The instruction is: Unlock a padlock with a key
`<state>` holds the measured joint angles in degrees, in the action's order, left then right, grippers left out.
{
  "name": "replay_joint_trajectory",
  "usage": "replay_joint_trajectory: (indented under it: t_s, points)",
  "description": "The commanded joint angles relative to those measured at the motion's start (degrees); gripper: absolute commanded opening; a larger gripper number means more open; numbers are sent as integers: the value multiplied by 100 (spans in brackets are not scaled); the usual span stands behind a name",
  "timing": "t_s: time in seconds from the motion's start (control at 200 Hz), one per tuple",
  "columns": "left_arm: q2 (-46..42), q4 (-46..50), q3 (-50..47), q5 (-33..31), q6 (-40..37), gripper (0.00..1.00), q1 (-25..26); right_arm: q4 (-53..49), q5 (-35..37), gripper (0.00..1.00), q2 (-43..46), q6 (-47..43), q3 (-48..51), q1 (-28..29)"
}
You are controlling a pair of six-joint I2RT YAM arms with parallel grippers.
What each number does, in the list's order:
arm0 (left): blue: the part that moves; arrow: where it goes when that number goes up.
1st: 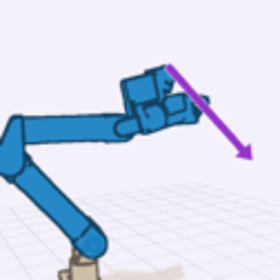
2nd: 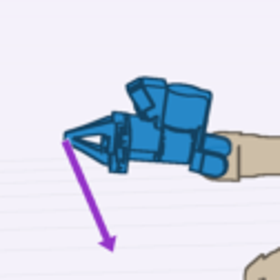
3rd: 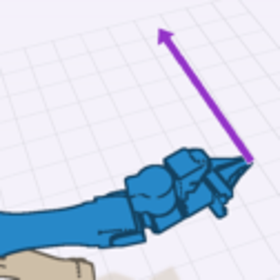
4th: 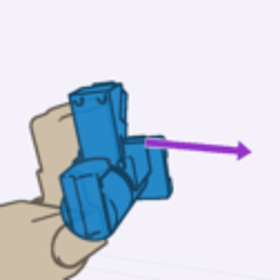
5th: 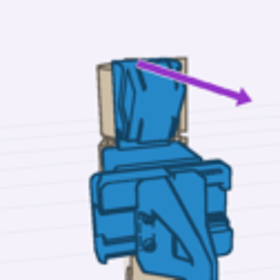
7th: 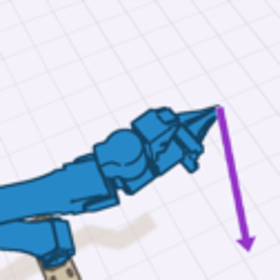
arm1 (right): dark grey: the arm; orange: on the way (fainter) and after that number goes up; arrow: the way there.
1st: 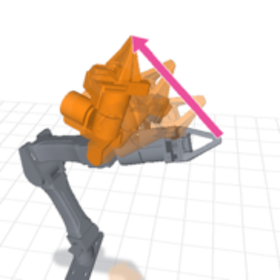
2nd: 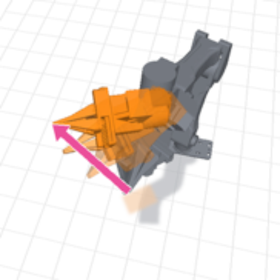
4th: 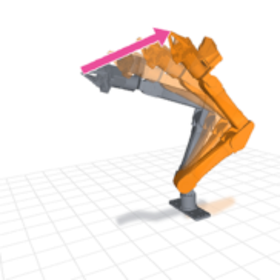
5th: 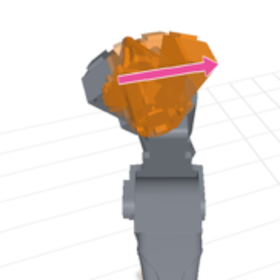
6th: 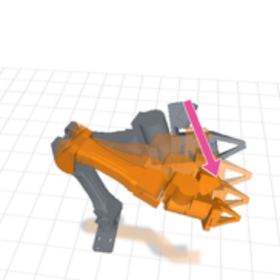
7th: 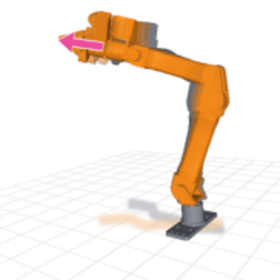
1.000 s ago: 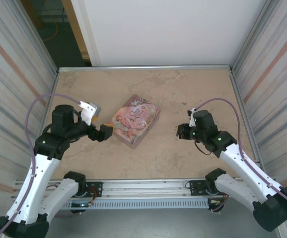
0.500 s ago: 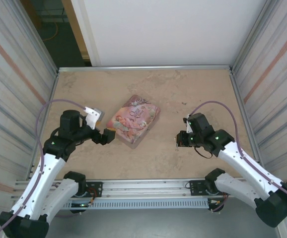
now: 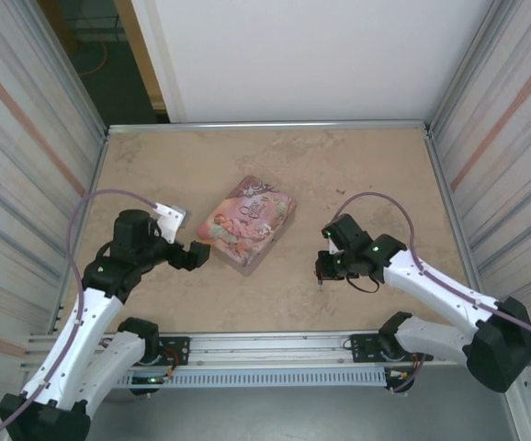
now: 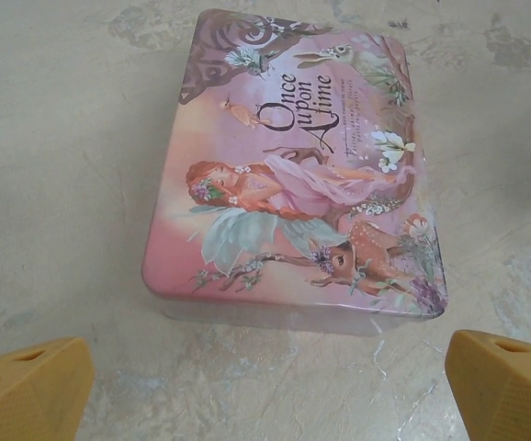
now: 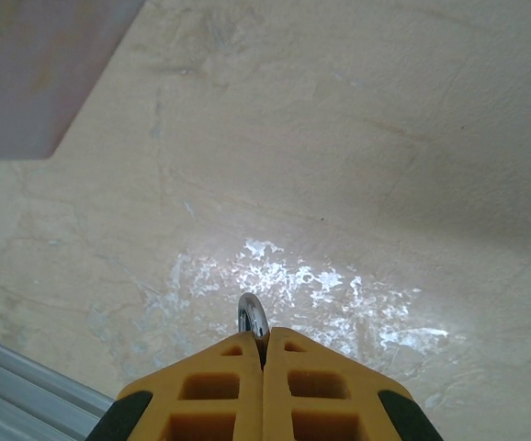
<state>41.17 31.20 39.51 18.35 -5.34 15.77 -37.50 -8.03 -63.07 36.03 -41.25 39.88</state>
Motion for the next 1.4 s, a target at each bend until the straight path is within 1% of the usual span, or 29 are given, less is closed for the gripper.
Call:
replay_joint_trajectory:
  t_s: [0.0, 0.321, 1.398]
  points:
    - [-51, -123, -40, -129, -46, 99, 14, 248, -106, 0, -239, 167, 65, 103]
    - [-4, -105, -40, -150, -46, 99, 14, 601, -346, 0, -640, 246, 223, 204]
    - [50, -70, -41, -338, -79, 99, 14, 1513, -624, 0, -1692, 306, 302, 222]
